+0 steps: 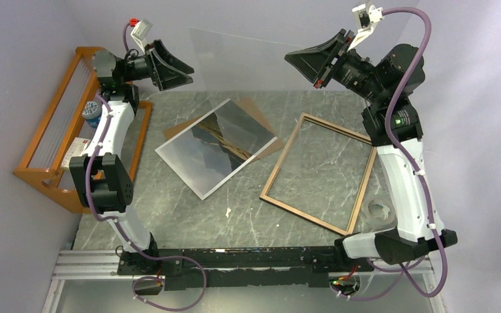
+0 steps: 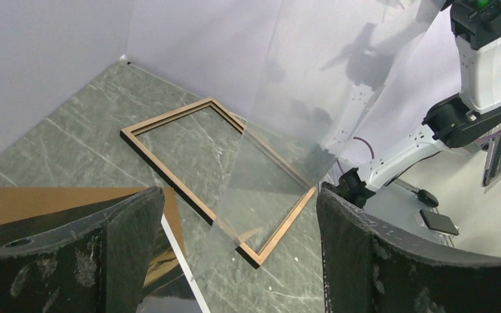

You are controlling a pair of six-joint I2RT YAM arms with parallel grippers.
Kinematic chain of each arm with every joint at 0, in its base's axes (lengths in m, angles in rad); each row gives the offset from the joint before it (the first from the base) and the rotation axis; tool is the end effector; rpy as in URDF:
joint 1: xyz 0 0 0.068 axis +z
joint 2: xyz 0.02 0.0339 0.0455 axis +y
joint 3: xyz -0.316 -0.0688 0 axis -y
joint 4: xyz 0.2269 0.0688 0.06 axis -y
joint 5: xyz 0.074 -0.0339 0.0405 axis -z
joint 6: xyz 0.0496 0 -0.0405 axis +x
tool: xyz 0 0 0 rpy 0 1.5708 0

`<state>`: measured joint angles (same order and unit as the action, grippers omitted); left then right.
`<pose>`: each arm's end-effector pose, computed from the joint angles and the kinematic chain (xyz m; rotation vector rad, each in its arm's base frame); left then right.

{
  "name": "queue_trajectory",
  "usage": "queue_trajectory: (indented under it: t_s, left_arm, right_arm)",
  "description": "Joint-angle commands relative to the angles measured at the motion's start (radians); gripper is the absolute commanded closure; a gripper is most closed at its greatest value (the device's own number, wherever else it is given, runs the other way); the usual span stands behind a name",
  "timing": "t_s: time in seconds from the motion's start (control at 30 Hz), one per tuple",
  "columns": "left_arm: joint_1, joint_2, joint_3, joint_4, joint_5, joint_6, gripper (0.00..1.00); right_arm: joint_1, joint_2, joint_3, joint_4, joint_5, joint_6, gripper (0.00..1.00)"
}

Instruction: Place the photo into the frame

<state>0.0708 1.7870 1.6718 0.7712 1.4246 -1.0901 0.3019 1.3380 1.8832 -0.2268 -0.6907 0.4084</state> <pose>0.3870 -0.0218 0.5052 0.7585 1.4849 -1.4408 0.1974 0.0946 0.6251 -0.5565 1.2863 1.0266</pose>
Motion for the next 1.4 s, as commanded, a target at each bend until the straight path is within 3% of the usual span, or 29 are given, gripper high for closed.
queue_trajectory:
  t_s: [0.0, 0.17, 0.43, 0.5, 0.63, 0.73, 0.9, 1.13, 1.2, 1.23, 1.3, 1.37]
  left_arm:
    - [-0.026, -0.057, -0.018, 0.141, -0.016, -0.099, 0.08]
    - [-0.065, -0.070, -0.034, -0.085, -0.059, 0.068, 0.10]
    - [-0.094, -0.082, -0.025, -0.289, -0.126, 0.225, 0.15]
    - [-0.097, -0.089, -0.029, -0.271, -0.107, 0.213, 0.17]
    - [-0.104, -0.098, -0.074, 0.003, -0.040, 0.008, 0.25]
    - [-0.105, -0.089, -0.092, 0.199, -0.009, -0.140, 0.36]
    - [-0.106, -0.075, -0.083, 0.309, 0.003, -0.251, 0.55]
    - [-0.106, -0.107, -0.090, 0.066, -0.020, -0.042, 0.96]
    - [-0.105, -0.112, -0.090, -0.016, -0.033, 0.040, 0.97]
    - [-0.103, -0.113, -0.087, -0.060, -0.042, 0.075, 0.97]
    - [-0.095, -0.113, -0.084, -0.152, -0.061, 0.130, 0.97]
    - [-0.077, -0.115, -0.087, -0.222, -0.088, 0.173, 0.97]
  right_arm:
    - [0.000, -0.014, 0.031, 0.131, -0.032, 0.058, 1.00]
    - [0.000, -0.019, 0.034, 0.151, -0.033, 0.077, 1.00]
    - [-0.001, -0.020, 0.042, 0.201, -0.021, 0.129, 1.00]
    - [0.000, -0.020, 0.045, 0.201, 0.001, 0.131, 1.00]
    - [0.000, -0.012, 0.036, 0.202, 0.052, 0.127, 1.00]
    - [-0.001, -0.010, 0.021, 0.210, 0.085, 0.122, 1.00]
    - [-0.007, -0.010, -0.008, 0.218, 0.125, 0.105, 1.00]
    - [-0.030, -0.012, -0.047, 0.192, 0.189, 0.103, 1.00]
    - [-0.037, -0.016, -0.071, 0.184, 0.223, 0.097, 1.00]
    - [-0.040, -0.020, -0.090, 0.180, 0.251, 0.094, 0.93]
    - [-0.047, -0.040, -0.149, 0.184, 0.331, 0.085, 0.59]
    - [-0.052, -0.074, -0.226, 0.200, 0.411, 0.064, 0.40]
